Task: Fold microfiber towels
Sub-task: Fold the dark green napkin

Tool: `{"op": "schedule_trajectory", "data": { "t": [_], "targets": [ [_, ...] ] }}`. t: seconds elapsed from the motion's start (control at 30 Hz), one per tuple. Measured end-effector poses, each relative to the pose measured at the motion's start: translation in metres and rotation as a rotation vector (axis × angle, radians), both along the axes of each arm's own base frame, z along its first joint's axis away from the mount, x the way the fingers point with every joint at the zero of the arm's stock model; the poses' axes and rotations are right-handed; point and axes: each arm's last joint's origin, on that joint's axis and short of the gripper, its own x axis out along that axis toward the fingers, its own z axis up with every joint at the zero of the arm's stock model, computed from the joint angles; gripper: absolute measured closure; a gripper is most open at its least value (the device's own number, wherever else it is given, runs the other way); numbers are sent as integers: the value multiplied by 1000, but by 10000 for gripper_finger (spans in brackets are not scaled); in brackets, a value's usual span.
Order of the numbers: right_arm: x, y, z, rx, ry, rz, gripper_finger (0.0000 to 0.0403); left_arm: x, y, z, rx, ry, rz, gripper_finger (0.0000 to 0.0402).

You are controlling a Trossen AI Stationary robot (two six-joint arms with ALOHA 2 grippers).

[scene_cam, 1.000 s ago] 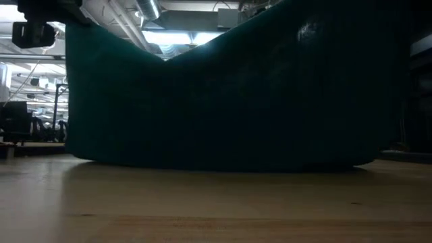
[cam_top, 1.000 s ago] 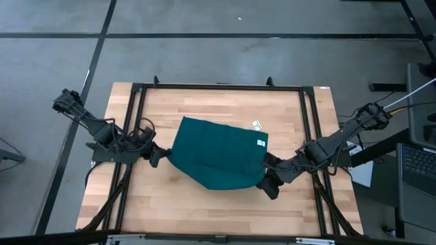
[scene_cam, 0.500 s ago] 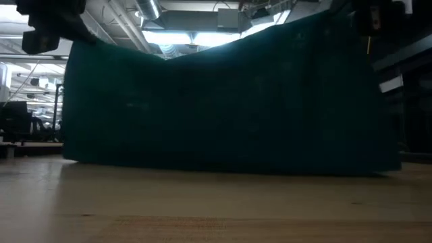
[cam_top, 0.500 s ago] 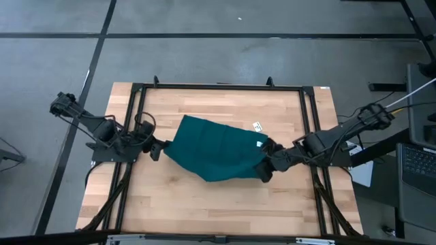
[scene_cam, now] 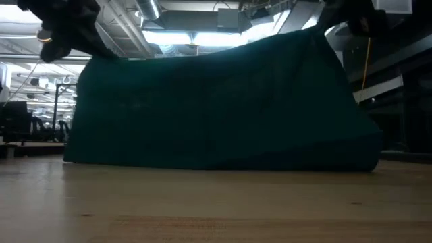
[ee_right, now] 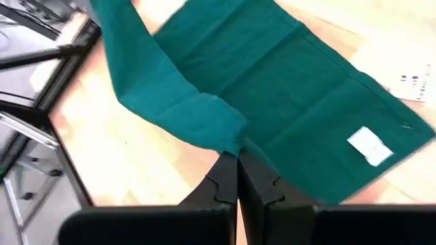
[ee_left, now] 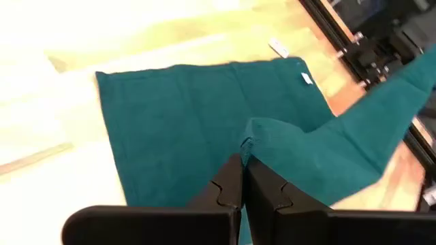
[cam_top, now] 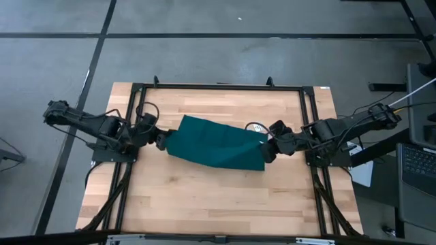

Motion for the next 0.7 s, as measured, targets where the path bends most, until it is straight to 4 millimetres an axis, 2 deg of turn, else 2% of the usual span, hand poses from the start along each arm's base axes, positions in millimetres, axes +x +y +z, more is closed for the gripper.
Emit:
{"op": "schedule_trajectory", "data": {
  "t": [0.23, 0.37, 0.7],
  "targets": [
    [-2, -1, -2, -4, 29, -1, 402, 9, 15, -22, 31, -48, 110, 399],
    [-3, -1, -3, 8, 36, -9, 402, 15, 24, -27, 22, -95, 114, 399],
    [-8, -1, -43, 98, 16, -98, 403, 16, 55, -26, 67, -56, 110, 399]
  ]
}}
